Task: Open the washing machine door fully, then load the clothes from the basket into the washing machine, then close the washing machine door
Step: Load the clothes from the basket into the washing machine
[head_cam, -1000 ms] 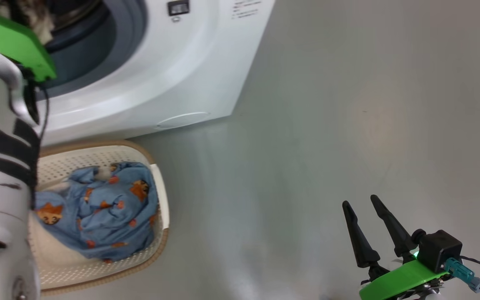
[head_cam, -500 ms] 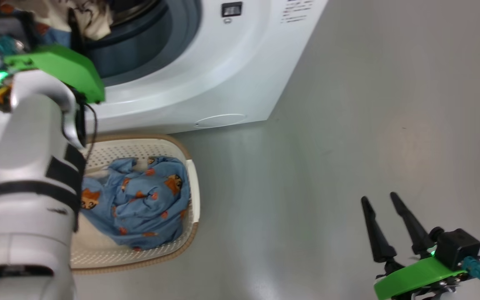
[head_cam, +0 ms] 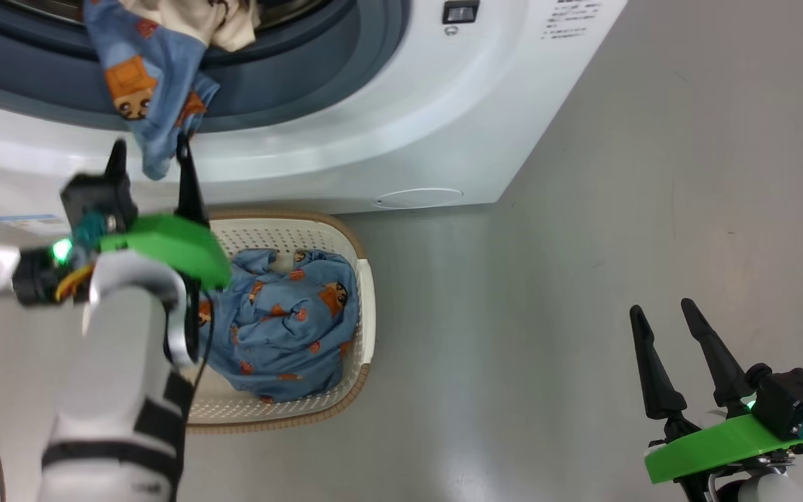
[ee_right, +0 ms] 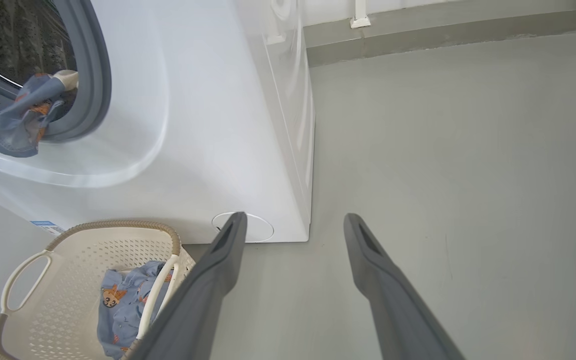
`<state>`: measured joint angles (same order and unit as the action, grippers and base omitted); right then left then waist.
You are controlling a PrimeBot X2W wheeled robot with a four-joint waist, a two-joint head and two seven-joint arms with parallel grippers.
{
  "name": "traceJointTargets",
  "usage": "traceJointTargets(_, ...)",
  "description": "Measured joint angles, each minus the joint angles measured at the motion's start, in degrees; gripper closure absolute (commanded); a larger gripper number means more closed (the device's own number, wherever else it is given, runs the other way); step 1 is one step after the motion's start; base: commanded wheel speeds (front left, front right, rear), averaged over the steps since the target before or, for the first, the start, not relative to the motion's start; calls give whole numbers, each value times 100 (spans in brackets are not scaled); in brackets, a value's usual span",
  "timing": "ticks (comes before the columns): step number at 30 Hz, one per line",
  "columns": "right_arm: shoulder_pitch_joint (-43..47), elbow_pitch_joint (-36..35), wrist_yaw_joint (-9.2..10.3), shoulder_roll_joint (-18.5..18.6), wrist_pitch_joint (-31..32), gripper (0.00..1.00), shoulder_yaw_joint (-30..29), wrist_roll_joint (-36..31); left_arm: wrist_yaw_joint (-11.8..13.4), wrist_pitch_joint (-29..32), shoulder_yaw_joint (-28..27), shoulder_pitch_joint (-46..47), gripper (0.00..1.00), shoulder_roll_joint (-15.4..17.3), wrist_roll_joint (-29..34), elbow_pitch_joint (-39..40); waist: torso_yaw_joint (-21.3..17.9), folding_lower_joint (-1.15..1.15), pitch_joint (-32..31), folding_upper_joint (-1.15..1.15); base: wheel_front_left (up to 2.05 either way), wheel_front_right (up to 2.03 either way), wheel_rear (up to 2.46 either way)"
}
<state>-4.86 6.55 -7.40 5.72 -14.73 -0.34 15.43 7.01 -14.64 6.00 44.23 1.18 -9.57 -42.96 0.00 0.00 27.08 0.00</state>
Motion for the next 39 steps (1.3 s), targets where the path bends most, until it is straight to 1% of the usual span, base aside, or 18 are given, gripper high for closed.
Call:
traceJointTargets(1,0,-11,0,7,0,0,-2,-26,88,0,5,-199,0,0,0,224,17,0,-17,0,0,0,0)
traceJointTargets(3,2,-30,0,18,0,0,-14,-63,131,0,46,-586,0,1,-68,569,49,0,-52,0,0,0,0)
traceJointTargets(4,2,-30,0,18,0,0,-14,-63,131,0,46,-586,0,1,-68,569,49,0,-52,0,0,0,0)
traceJointTargets(5,2,-38,0,25,0,0,-18,-68,143,0,83,-795,0,1,-156,727,67,0,-69,0,0,0,0)
traceJointTargets(10,18,-74,0,25,0,0,-25,-68,353,0,336,-1765,0,9,-433,1418,155,0,-164,0,0,0,0)
traceJointTargets(18,47,-175,0,19,0,0,-44,-68,662,0,466,-2992,0,38,-657,2895,189,0,-301,0,0,0,0)
traceJointTargets(22,151,-214,0,14,0,0,-79,-68,738,0,523,-3541,0,65,-703,3578,199,0,-350,0,0,0,0)
traceJointTargets(26,189,-234,0,-2,0,0,-152,-68,795,0,526,-4072,0,80,-705,4038,233,0,-422,0,0,0,0)
traceJointTargets(28,231,-257,0,-10,0,0,-168,-68,842,0,553,-4211,0,93,-703,4184,242,0,-448,0,0,0,0)
traceJointTargets(31,247,-277,0,-23,0,0,-182,-68,845,0,661,-4332,0,103,-690,4325,246,0,-465,0,0,0,0)
traceJointTargets(39,246,-302,0,-31,0,0,-149,-68,833,0,680,-4318,0,104,-691,4247,188,0,-380,0,0,0,0)
